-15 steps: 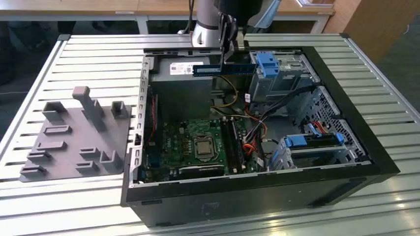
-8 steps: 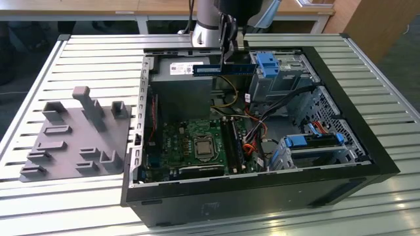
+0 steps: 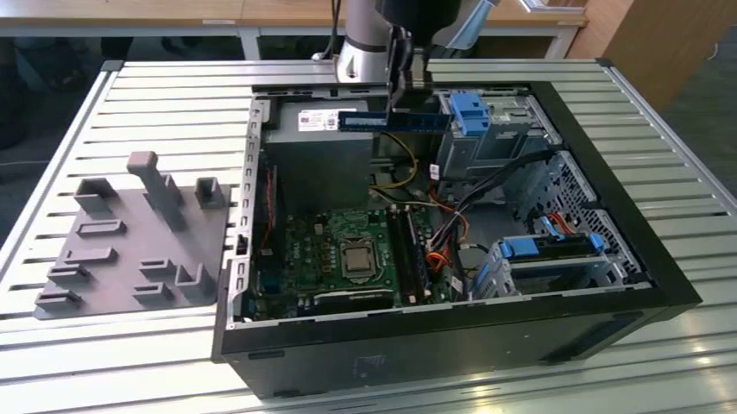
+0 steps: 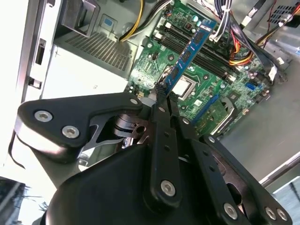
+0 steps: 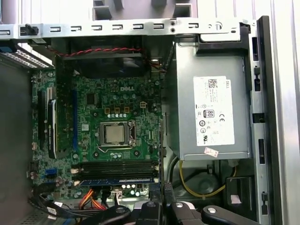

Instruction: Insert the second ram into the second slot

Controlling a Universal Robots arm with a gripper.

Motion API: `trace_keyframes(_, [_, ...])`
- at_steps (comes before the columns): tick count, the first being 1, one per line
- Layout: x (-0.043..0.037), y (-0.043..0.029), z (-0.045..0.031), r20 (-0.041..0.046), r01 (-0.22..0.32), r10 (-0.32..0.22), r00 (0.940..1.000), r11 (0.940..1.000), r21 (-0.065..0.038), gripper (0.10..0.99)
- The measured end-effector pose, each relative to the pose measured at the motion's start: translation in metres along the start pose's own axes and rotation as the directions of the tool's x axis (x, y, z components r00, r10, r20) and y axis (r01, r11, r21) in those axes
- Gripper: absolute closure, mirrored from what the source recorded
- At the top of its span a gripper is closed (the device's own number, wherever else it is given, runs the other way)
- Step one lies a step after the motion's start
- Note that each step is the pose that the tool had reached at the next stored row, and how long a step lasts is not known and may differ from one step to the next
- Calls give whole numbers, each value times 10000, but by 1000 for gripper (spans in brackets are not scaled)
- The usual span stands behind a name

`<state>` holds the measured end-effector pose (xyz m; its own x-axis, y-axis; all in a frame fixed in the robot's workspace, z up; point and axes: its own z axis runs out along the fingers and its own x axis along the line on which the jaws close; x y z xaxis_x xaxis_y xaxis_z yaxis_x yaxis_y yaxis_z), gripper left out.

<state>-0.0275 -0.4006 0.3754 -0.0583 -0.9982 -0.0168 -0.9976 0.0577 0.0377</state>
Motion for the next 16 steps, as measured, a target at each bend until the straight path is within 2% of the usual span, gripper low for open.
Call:
trace_keyframes(8, [0,0,1,29,-763,763,9971,9971,11,949])
trace_keyframes(16, [0,0,3,60,-1515,1515,9884,9885,21,949])
